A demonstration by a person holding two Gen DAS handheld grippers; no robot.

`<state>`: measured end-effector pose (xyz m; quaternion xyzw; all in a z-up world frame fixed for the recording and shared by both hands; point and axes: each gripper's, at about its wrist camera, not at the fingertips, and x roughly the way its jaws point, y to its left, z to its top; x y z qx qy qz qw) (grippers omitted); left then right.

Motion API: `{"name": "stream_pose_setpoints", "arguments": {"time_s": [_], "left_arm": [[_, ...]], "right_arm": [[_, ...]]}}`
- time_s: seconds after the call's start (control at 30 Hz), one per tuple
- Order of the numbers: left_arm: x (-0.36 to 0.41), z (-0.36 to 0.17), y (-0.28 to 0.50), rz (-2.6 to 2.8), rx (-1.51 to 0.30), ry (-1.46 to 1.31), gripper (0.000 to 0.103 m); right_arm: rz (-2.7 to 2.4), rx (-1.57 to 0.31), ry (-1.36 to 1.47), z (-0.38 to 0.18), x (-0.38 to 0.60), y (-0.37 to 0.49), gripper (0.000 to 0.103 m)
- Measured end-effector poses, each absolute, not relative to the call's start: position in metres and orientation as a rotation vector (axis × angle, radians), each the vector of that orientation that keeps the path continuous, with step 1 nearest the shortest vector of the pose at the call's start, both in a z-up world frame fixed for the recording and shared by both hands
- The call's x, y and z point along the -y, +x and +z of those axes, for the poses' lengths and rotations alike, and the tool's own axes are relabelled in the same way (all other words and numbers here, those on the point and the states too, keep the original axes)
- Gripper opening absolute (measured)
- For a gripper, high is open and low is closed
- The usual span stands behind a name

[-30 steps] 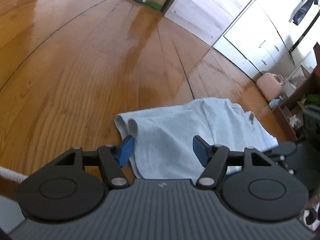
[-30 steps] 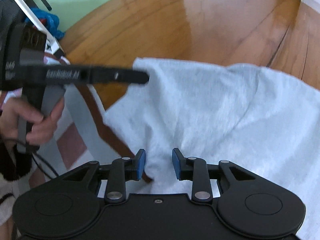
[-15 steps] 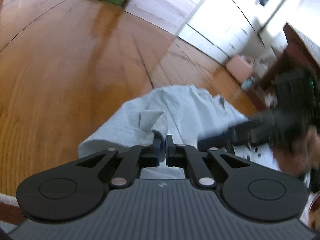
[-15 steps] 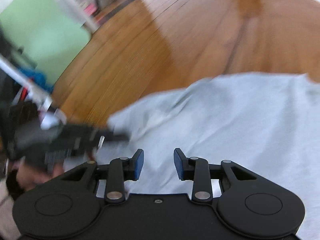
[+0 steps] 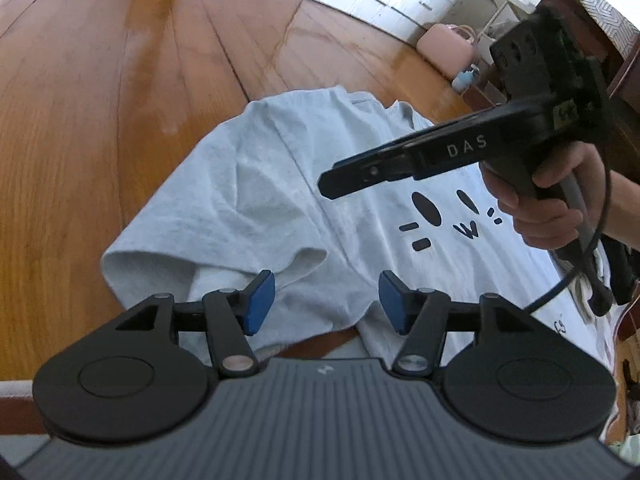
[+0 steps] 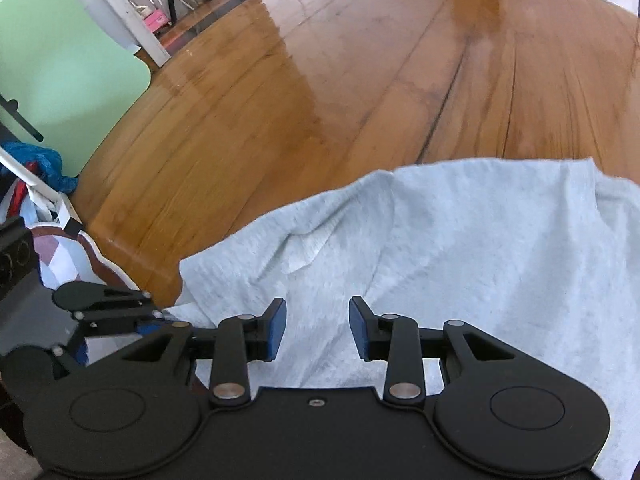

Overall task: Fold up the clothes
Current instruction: 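Grasp the folded shirt edge with the left gripper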

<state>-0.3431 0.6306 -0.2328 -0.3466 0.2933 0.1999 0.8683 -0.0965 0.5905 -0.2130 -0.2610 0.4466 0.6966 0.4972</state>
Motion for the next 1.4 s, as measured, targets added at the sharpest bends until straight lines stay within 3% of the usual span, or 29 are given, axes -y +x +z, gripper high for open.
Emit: {"name": "stream_pose_setpoints", "arguments": {"time_s": [0.17,0.33,0.5,0.63,0.7,0.73,0.77,0.8,1.0,1.2,1.3,1.37,1.4], "left_arm": [[-0.646,-0.227,-0.37,0.46,-0.528,-0.838,0.058],[-0.651,-0.239,-0.362,0.545,-0.609,-0.861,0.058],[-0.657,-0.246,-0.367,0.616,-0.507,-0.917,0.058],[-0.661,-0.253,-0.366,0.621,-0.424,-0.947,0.052],[-0.664,-0.258,-0.363,0.612,-0.4,-0.961,0.024],[-0.666,-0.26,-0.36,0.623,-0.412,-0.954,0.017],[-0.669,-0.262,-0.357,0.638,-0.429,-0.945,0.002],[-0.672,-0.261,-0.356,0.667,-0.451,-0.923,0.001],[-0.701,-0.229,-0.397,0.846,-0.268,-0.876,0.001],[-0.748,-0.248,-0.379,0.873,-0.398,-0.888,0.001],[-0.746,-0.247,-0.387,0.868,-0.365,-0.941,0.003],[-0.737,-0.244,-0.399,0.842,-0.29,-1.005,0.007],[-0.729,-0.242,-0.406,0.828,-0.262,-1.034,0.014]], "right_arm": [[1.684,-1.077,-0.682,-0.222,-0.584,-0.097,0.04],[1.686,-1.086,-0.663,-0.228,-0.577,-0.095,0.04],[1.709,-1.057,-0.704,-0.232,-0.572,-0.098,0.04],[1.727,-1.037,-0.72,-0.232,-0.571,-0.099,0.04],[1.735,-1.027,-0.728,-0.232,-0.571,-0.099,0.041],[1.739,-1.022,-0.732,-0.232,-0.57,-0.1,0.041],[1.743,-1.019,-0.734,-0.232,-0.57,-0.1,0.041],[1.745,-1.02,-0.732,-0.232,-0.57,-0.099,0.041],[1.742,-1.059,-0.675,-0.233,-0.566,-0.091,0.042],[1.784,-1.064,-0.669,-0.23,-0.561,-0.104,0.042],[1.809,-1.059,-0.681,-0.231,-0.559,-0.115,0.042],[1.827,-1.058,-0.681,-0.232,-0.556,-0.125,0.043],[1.837,-1.059,-0.676,-0.232,-0.554,-0.129,0.043]]}}
